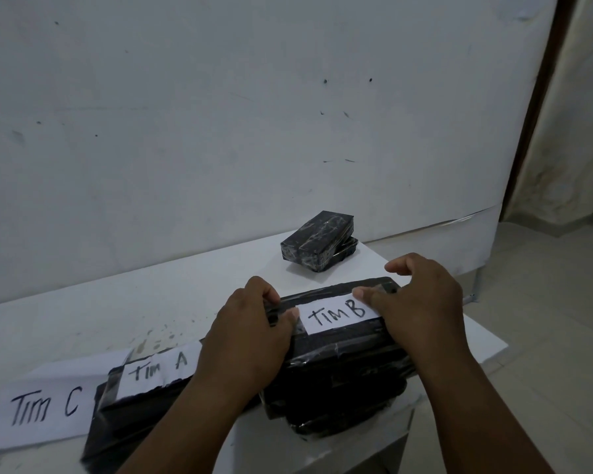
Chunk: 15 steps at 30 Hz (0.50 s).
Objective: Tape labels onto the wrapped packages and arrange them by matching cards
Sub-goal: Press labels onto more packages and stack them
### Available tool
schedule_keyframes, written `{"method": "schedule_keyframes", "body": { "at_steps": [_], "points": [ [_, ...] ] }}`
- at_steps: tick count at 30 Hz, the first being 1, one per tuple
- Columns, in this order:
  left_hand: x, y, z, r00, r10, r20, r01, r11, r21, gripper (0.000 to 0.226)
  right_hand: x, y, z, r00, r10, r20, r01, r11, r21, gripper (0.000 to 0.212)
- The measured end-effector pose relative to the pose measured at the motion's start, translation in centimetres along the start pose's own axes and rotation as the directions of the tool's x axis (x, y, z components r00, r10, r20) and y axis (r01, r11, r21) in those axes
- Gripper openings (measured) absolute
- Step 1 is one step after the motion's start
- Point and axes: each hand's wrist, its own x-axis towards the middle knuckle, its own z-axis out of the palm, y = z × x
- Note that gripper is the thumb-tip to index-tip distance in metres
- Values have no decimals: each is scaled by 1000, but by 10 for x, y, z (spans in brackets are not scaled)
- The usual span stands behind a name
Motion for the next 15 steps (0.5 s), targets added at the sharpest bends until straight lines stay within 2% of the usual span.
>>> {"method": "schedule_keyframes", "body": {
  "at_steps": [5,7,10,11,13,15],
  "points": [
    [-1,-3,2,1000,7,-3,-7,1000,21,20,3,7,1,999,-45,-22,45,999,8,35],
    [-1,-4,4,999,30,-44,-28,999,42,18,5,9,2,996,-77,-48,76,997,-22,26],
    [-8,-5,4,970,202,-137,-199,979,35,25,2,8,5,987,-134,-83,131,990,-42,17],
    [-11,-4,3,950,285,-125,-280,958,54,31,-2,8,5,979,-175,-103,170,984,-55,15],
    [-18,-1,2,904,428,-8,-425,900,91,45,-13,8,6,941,-315,-121,304,947,-103,17],
    [-23,0,5,852,502,150,-519,846,121,54,-27,10,8,897,-442,-20,436,891,-128,32]
  ]
}}
